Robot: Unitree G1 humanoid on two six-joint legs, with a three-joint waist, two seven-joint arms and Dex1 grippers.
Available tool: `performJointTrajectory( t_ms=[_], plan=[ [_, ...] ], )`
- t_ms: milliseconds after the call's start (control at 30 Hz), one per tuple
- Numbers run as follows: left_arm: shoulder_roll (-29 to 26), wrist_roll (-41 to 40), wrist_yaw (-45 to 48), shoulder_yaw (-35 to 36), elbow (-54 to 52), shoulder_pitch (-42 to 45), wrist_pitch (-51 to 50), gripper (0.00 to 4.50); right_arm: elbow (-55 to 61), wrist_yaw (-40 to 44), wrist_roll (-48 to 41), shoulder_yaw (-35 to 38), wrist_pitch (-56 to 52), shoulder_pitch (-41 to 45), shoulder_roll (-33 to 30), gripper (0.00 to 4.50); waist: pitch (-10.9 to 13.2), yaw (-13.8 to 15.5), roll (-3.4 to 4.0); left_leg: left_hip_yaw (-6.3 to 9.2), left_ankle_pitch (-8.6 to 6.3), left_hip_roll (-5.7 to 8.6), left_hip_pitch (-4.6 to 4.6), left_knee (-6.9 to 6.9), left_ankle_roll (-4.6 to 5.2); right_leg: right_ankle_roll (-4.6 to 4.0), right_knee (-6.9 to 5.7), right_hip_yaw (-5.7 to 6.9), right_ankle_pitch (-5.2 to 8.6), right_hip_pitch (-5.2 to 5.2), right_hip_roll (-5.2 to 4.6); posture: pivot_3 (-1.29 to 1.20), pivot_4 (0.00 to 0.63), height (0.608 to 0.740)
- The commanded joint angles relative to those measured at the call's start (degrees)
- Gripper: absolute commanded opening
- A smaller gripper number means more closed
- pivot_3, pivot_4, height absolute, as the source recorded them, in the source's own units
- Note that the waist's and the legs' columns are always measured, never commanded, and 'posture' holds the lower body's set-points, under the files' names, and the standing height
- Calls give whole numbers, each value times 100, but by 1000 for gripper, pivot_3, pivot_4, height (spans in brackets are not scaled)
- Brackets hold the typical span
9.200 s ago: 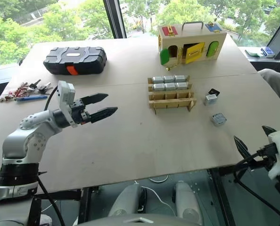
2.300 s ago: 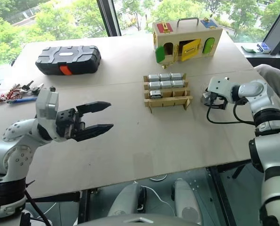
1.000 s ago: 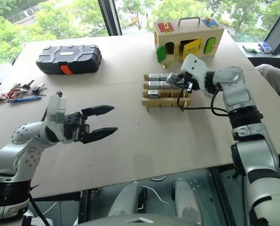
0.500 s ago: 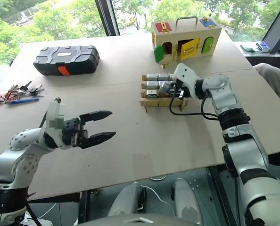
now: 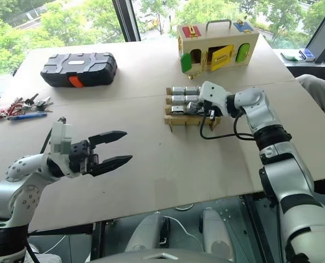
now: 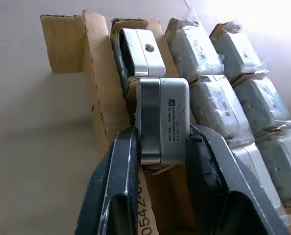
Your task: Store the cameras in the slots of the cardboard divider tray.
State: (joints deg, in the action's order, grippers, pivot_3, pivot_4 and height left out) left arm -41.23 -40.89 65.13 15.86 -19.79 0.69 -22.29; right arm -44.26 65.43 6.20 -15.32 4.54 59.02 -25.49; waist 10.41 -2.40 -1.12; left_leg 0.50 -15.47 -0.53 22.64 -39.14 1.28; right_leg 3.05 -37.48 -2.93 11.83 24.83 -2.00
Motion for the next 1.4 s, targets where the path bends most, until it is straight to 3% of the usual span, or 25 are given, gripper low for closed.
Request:
performJointTrajectory(
  t_ms=[33, 233, 267, 300, 400, 433, 533, 633, 700, 833, 933, 1033, 1400],
  plan=[
    [-24, -127, -16, 139, -243, 11, 108, 4029, -306, 216, 217, -235, 210, 134, 47, 833, 0, 0, 0, 0, 0, 0, 0, 1, 0, 0, 1, 1, 0, 0, 0, 0, 150, 740],
    [-36, -152, -43, 128, -263, 8, 116, 4029, -560, 591, 184, -293, 295, 303, 169, 833, 0, -9, 0, 2, 0, -2, -1, 1, 0, 0, 2, 2, 0, -1, 1, 0, 150, 740],
    [-36, -152, -45, 119, -263, 11, 114, 4029, -575, 611, 160, -255, 265, 327, 179, 1833, 0, -9, 0, 1, 0, -2, -1, 2, 0, 0, 1, 2, 0, -1, 1, 0, 150, 740],
    [-31, -149, -49, 100, -258, 26, 111, 4029, -588, 597, 124, -193, 233, 356, 184, 2100, 0, -8, 0, 2, 0, -2, -1, 2, 0, 0, 1, 2, 0, -1, 0, 0, 150, 740],
    [-11, -147, -60, 44, -242, 68, 101, 4029, -523, 361, -16, 40, 140, 404, 175, 3560, 0, -7, 0, 3, 0, -3, -1, 3, 0, -1, 2, 2, 0, 0, 0, 0, 150, 740],
    [-1, -144, -59, 13, -228, 97, 98, 4029, -298, 269, -174, 206, -34, 374, 143, 3864, 1, -6, 1, 2, 0, -3, -1, 3, 0, -1, 2, 2, 0, 0, 0, 0, 150, 740],
    [24, -132, -60, -67, -195, 179, 93, 4029, 559, 173, -554, 577, -565, 167, -20, 3864, 5, 10, 8, 4, 0, -3, 2, 3, 0, -1, 2, 2, 0, 1, -1, 0, 150, 740],
    [91, -173, -91, -176, -184, 353, 51, 4029, 2190, -124, -1021, 1163, -1849, -446, -364, 3864, 5, 64, 8, 13, 0, -2, 8, 3, 0, -1, 2, 8, 0, 2, -3, 0, 150, 740],
    [149, -197, -102, -289, -146, 515, 17, 4029, 3354, -726, -1250, 1763, -2807, -1056, -569, 4373, 5, 118, 8, 24, -1, -1, 15, 4, -1, -1, 9, 21, 0, 0, -7, 0, 150, 740],
    [246, -159, -52, -507, 56, 879, 1, 4029, 4752, -1953, -1292, 2637, -4150, -2097, -657, 4446, 3, 177, 7, 37, -1, 5, 27, 11, -1, 0, 29, 35, 0, -3, -11, 0, 150, 740],
    [301, -82, 25, -650, 274, 1147, 35, 4029, 4685, -3038, -1022, 2970, -4702, -2335, -515, 4446, 3, 136, 7, 12, 0, 15, 24, 10, 0, 0, 34, 27, 0, -3, -8, 0, 150, 740],
    [344, -19, 73, -765, 442, 1335, 80, 4029, 4027, -4236, -979, 3333, -4900, -2082, 8, 4446, 3, 19, 6, -21, 0, 11, 7, 7, 0, 1, 32, 6, -1, -6, 7, 0, 150, 740],
    [330, 19, 56, -753, 358, 1227, 81, 4029, 2127, -5700, -1232, 3435, -4003, -1361, 853, 4446, 4, -6, 9, -25, 0, 5, 21, 15, 1, 0, 43, -4, -2, 1, 14, 0, 150, 740]
  ],
)
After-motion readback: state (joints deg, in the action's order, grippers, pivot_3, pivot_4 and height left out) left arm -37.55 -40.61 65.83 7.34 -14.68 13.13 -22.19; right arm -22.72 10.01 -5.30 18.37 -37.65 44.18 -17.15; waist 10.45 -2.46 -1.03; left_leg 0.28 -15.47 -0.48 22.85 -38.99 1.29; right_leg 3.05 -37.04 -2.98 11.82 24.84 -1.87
